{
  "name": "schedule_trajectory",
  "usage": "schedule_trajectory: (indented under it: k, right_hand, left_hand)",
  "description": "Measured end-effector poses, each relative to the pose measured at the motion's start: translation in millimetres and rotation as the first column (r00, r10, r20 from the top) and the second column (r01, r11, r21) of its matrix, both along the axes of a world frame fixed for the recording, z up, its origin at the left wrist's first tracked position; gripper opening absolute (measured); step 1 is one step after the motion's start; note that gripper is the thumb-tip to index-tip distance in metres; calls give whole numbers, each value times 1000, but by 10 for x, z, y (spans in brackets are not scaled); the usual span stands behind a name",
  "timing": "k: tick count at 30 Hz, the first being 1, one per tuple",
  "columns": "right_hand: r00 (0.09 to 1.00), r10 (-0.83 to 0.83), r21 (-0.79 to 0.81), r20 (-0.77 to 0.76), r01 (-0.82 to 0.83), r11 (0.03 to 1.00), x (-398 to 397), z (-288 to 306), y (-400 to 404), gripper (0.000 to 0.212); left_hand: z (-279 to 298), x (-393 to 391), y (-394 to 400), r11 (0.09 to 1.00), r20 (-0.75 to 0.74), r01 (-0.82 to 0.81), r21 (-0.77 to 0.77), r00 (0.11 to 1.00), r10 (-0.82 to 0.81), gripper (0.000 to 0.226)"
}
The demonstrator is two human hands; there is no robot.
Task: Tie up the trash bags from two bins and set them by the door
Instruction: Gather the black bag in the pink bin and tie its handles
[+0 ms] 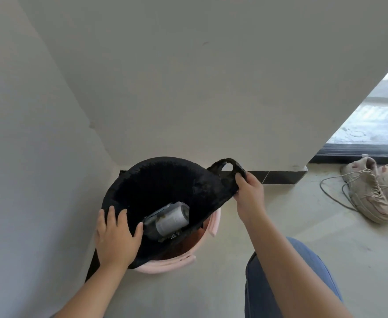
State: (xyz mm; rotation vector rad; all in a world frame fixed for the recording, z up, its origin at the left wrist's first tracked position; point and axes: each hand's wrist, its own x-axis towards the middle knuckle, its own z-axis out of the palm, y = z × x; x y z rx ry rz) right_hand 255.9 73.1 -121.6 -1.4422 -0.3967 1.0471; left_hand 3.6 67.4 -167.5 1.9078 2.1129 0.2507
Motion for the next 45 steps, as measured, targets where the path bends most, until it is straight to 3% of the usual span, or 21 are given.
schedule_trajectory:
  k: [2,4,6,8,9,10,12,15,17,19,24,26,28,30,32,34,37,39,42,44,45]
  right_hand:
    - [982,166,-31,91,-164,986,-102,196,52,24]
    - [864,386,-125,324,-365,922,-277,343,75,31]
    - [622,506,-214,598,-484,848,-503,365,44,34]
    - [376,461,-229,804,-519,824,-694,283,-30,32]
    - [294,401,-204,868,-525,826,-742,201,-65,32]
    - [261,337,-161,904,-522,838,-734,104,-81,32]
    - [293,299,-135,908,-471,872,-631,-65,-98,24]
    - [281,420,-296,863,-392,871,-524,-272,-201,19]
    - [146,436,-339,888,-435,834,-523,-428,-283,24]
    - [29,371,-309,928,-495,812,-581,-538,-319,31]
    - [-50,340,-322,939,-474,819,-669,-648,-306,35]
    - [-84,351,-349,933,-459,817,-666,-657,-303,37]
    - [-81,334,-334,939,-442,832,-681,-659,-294,38]
    - [-72,333,-331,940,-427,842,-709,-639,-290,38]
    - [-70,323,-322,944,-416,850,-726,-636,-295,38]
    - [-41,328,-315,944,-412,855,-720,-618,-299,37]
    - [-20,342,-317,940,-428,846,-707,-608,-310,37]
    - [65,391,-327,918,-433,840,-699,-571,-299,30]
    - [383,462,-274,800,-452,849,-659,-387,-242,12]
    - [572,467,-243,674,-426,872,-584,-182,-205,1]
    - [626,440,-237,644,-383,893,-529,-75,-168,9]
  left_hand:
    - [6,-7,-6,1000,-6,-7,-8,1000,7,56]
    - [-7,-18,-7,1000,2,-12,-2,1000,12,56]
    - [-10,-27,-17,1000,25,-21,18,999,21,55]
    - [-26,-56,-31,998,56,-39,55,998,35,53]
    - [-37,-72,-46,996,77,-51,78,996,45,51]
    - [-49,-82,-66,992,109,-69,106,992,57,48]
    - [-66,-77,-99,983,222,-129,133,970,98,45]
    - [-52,-64,-181,964,406,-229,134,900,157,45]
    - [-114,-121,-257,943,513,-329,56,819,256,45]
    - [-164,-208,-380,895,610,-433,-105,683,402,43]
    - [-77,-130,-680,827,700,-337,-450,442,561,43]
    - [-41,-101,-647,738,712,-354,-575,227,664,42]
    - [-38,-113,-580,676,742,-356,-644,-79,665,42]
    - [-55,-153,-529,632,769,-441,-637,-313,557,46]
    - [-26,-201,-506,569,798,-559,-603,-415,438,48]
    - [41,-254,-478,538,821,-620,-571,-441,364,48]
    - [195,-358,-445,603,876,-638,-479,-398,274,52]
    - [332,-409,-397,678,933,-640,-360,-260,250,58]
    - [504,-427,-204,768,951,-572,-288,-78,298,55]
    - [590,-433,-15,787,916,-519,-333,18,400,17]
    - [626,-434,72,792,891,-511,-335,101,442,14]
